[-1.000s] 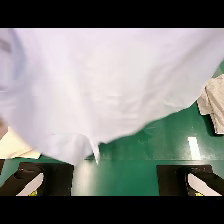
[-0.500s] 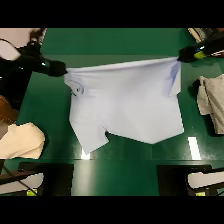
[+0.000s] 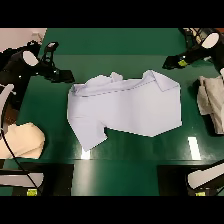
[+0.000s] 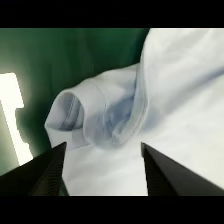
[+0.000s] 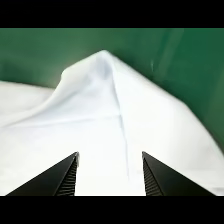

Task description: Fold the shirts.

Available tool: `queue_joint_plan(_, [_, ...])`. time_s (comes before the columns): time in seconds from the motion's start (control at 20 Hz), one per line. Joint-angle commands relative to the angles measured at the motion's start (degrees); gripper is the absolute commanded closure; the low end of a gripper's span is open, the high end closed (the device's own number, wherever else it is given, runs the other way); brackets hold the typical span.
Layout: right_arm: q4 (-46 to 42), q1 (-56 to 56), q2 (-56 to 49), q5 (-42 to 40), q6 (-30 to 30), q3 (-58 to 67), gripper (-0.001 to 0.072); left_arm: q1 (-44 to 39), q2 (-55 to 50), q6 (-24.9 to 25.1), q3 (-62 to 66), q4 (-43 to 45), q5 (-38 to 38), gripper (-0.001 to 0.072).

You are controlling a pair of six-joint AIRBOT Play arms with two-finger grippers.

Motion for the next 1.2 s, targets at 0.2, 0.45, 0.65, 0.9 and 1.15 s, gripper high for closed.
queue_joint_plan(0.2, [11.8,-8.3,17.7,5.7,-4.5,-23.3,0.0265,0.0,11.8,-2.2,-11.7,6.8,-12.9,0.0168])
queue_joint_plan(0.45, [15.4,-11.7,29.9,5.1,-6.2,-40.7,0.0265,0.0,14.9,-6.0,-28.1,1.6,-7.6,0.0167])
queue_joint_plan(0.65, [14.9,-11.7,37.6,2.1,-6.2,-48.0,0.0265,-0.1,14.9,-9.4,-34.7,-0.5,-1.0,0.0167])
queue_joint_plan(0.9, [13.7,-11.7,43.5,1.2,-6.1,-52.9,0.0267,-0.1,14.9,-9.1,-37.0,-8.2,6.1,0.0169])
queue_joint_plan(1.15, [0.1,-11.7,46.9,3.8,0.4,-58.6,0.0276,-0.1,14.9,-9.1,-36.7,-8.3,5.6,0.0683])
